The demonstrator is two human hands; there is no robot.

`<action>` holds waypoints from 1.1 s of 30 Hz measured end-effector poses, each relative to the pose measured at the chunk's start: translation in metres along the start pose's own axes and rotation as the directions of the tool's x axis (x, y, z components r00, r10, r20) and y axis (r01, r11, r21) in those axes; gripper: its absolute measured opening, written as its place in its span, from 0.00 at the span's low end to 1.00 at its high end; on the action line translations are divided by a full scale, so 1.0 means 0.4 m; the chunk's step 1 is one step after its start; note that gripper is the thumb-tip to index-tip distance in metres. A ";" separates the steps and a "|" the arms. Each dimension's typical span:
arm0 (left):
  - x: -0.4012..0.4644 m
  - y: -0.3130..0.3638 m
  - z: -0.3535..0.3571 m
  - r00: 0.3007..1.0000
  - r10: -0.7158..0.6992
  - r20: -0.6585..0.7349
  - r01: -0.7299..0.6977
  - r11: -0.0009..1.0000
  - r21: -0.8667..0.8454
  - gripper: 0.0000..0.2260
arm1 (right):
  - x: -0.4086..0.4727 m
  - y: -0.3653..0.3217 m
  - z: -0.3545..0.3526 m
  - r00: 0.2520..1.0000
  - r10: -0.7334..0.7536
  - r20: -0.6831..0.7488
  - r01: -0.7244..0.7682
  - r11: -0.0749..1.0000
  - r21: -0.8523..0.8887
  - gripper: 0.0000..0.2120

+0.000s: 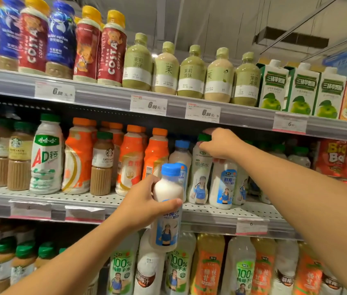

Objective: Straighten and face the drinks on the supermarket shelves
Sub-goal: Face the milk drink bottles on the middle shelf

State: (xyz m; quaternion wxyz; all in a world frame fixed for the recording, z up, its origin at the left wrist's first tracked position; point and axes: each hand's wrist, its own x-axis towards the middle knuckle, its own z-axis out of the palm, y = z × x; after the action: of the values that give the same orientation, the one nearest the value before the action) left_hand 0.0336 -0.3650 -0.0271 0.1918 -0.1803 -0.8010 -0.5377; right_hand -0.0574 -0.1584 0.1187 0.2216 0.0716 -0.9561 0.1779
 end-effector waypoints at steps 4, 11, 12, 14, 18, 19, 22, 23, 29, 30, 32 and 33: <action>0.003 0.010 -0.004 1.000 0.011 -0.004 -0.011 0.999 0.045 0.23 | -0.008 -0.015 0.007 0.998 0.028 -0.052 -0.029 0.999 -0.030 0.26; 0.018 0.036 0.002 0.998 0.061 -0.022 -0.061 0.998 0.008 0.21 | -0.055 -0.015 0.013 0.982 -0.016 -0.189 0.032 0.996 0.081 0.30; 0.021 0.040 0.003 0.998 0.064 -0.021 -0.064 0.998 0.015 0.22 | -0.065 -0.015 0.015 0.979 -0.005 -0.205 0.028 0.993 0.111 0.31; 0.026 0.051 0.006 0.997 0.075 -0.012 -0.075 0.997 0.026 0.23 | -0.087 -0.012 0.013 0.970 -0.014 -0.241 0.049 0.989 0.140 0.29; 0.038 0.073 0.019 0.993 0.119 0.014 -0.119 0.993 0.003 0.22 | -0.137 0.012 -0.008 0.956 -0.074 -0.284 0.128 0.976 0.174 0.23; 0.041 0.079 0.023 0.991 0.137 0.014 -0.137 0.991 -0.003 0.21 | -0.148 0.020 -0.018 0.952 -0.085 -0.295 0.143 0.973 0.182 0.22; 0.049 0.096 0.041 0.981 0.194 0.016 -0.194 0.981 -0.005 0.19 | -0.185 0.044 -0.064 0.947 -0.097 -0.307 0.166 0.964 0.207 0.21; 0.051 0.102 0.049 0.979 0.203 0.019 -0.202 0.979 -0.017 0.19 | -0.199 0.055 -0.080 0.947 -0.095 -0.305 0.166 0.962 0.215 0.20; 0.067 0.148 0.127 0.973 0.216 0.076 -0.213 0.976 -0.048 0.21 | -0.282 0.162 -0.169 0.957 -0.074 -0.280 0.141 0.964 0.226 0.15; 0.070 0.158 0.147 0.973 0.216 0.085 -0.211 0.976 -0.060 0.22 | -0.294 0.185 -0.184 0.960 -0.075 -0.270 0.135 0.967 0.214 0.15; 0.076 0.176 0.185 0.973 0.207 0.104 -0.200 0.977 -0.073 0.26 | -0.307 0.236 -0.214 0.965 -0.074 -0.253 0.122 0.976 0.182 0.16; 0.079 0.184 0.204 0.973 0.201 0.110 -0.195 0.979 -0.067 0.27 | -0.309 0.263 -0.229 0.965 -0.073 -0.251 0.119 0.978 0.174 0.16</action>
State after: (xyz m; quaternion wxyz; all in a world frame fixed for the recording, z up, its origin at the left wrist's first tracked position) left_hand 0.0335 -0.2604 0.0188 0.1925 -0.2955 -0.7735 -0.5267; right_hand 0.0665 -0.0197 0.1074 0.3376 0.1160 -0.8962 0.2635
